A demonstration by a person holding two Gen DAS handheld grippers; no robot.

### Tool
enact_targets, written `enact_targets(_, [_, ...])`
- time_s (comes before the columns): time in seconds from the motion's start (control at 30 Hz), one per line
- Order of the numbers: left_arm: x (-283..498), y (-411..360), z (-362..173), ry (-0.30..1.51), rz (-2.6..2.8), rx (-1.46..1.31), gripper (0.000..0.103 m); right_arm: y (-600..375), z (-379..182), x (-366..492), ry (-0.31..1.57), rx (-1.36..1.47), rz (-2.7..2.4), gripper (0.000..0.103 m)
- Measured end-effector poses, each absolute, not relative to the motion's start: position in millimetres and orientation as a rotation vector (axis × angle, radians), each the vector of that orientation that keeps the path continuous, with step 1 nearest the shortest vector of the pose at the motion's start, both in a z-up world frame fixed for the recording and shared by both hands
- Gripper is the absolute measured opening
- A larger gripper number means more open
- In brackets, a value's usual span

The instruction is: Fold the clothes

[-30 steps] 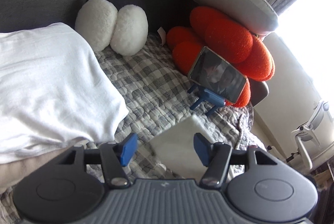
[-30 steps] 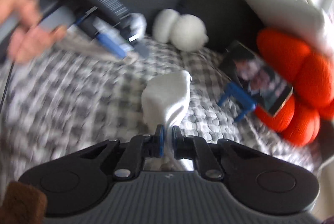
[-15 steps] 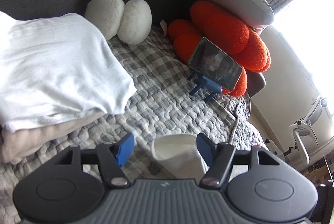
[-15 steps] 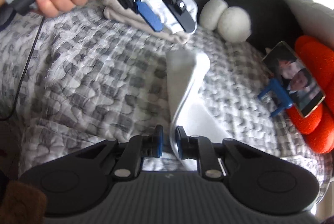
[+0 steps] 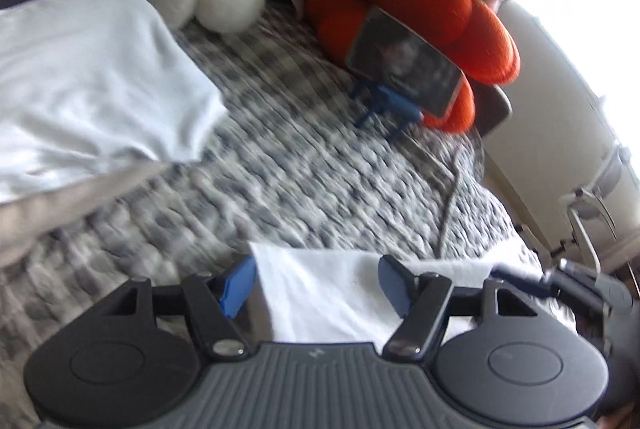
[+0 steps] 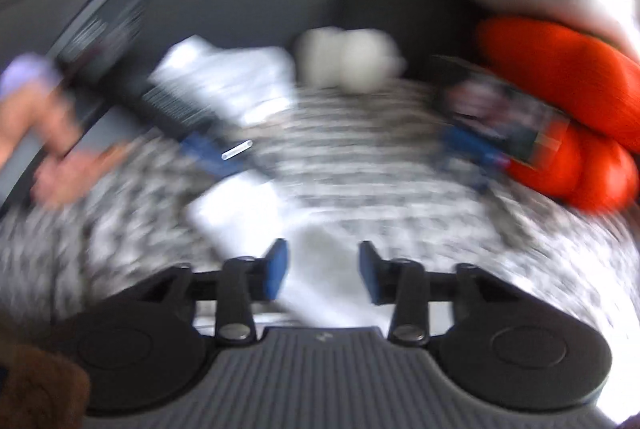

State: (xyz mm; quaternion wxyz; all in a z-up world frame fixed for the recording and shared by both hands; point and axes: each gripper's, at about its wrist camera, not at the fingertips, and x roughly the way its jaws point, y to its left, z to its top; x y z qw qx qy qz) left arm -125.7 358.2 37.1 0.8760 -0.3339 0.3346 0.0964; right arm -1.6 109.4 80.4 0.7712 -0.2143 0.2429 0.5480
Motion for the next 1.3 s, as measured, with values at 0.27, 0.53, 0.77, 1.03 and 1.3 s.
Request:
enact_targets(0.27, [-110,340,33,0.745,0.229,-0.570,0.050,11,102,110,0.861,0.040,0.832,0.050])
enact_targets(0.53, [-111,344,30,0.754,0.274,-0.509,0.007,-36,169,116,0.985,0.097,0.794,0.051])
enact_targets(0.77, [-119,346,41,0.686,0.289,-0.519,0.005,-11,186,125,0.948,-0.201,0.791,0.051])
enact_targets(1.03, [-114,341,35,0.706,0.291,-0.462,0.005,18,94,187,0.962,-0.430,0.682,0.041])
enact_targets(1.3, [-111,345,32,0.688,0.285,-0.460,0.004,28,49,195,0.876,-0.614,0.745,0.042])
